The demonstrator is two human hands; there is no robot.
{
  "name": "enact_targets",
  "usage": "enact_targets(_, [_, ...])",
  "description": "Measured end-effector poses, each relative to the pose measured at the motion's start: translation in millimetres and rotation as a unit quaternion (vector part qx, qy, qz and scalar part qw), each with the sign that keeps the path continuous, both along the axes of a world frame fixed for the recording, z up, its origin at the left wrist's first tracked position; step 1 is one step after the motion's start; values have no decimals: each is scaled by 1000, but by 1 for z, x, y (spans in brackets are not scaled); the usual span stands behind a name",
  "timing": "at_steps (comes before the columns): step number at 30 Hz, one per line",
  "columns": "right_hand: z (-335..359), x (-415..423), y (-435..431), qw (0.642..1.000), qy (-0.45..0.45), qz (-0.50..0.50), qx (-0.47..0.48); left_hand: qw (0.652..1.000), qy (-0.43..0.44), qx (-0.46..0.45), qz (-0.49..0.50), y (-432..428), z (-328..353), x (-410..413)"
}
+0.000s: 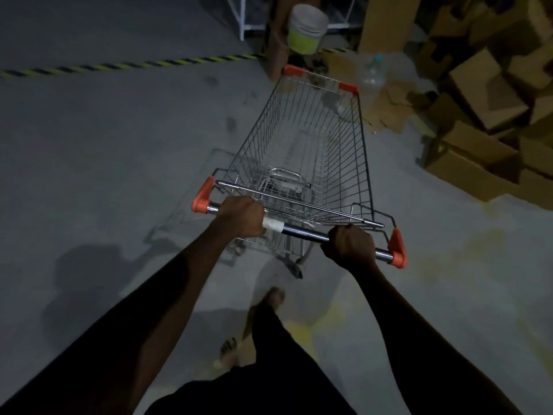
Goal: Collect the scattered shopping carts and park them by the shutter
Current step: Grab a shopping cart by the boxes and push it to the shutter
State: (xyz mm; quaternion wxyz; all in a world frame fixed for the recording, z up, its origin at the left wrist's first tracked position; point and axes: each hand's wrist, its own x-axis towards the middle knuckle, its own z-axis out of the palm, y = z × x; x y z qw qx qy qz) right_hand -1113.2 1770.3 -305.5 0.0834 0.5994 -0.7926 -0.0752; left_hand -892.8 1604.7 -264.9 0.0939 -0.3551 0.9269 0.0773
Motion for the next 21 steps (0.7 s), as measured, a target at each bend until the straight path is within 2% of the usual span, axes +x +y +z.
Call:
enact_targets(5, [-1,-7,-99,999,5,43,-20,998,-4,-16,57,-68,-3,14])
enact_targets(10, [20,3,-210,993,-15,69,94,993,-17,9,117,-142,1,27])
enact_targets(14, [35,12,-290,984,-58,126,109,983,-30,55,172,-201,2,44])
enact_targets(21, [37,49,-410,968,-87,198,127,964,-57,47,254,-269,0,89])
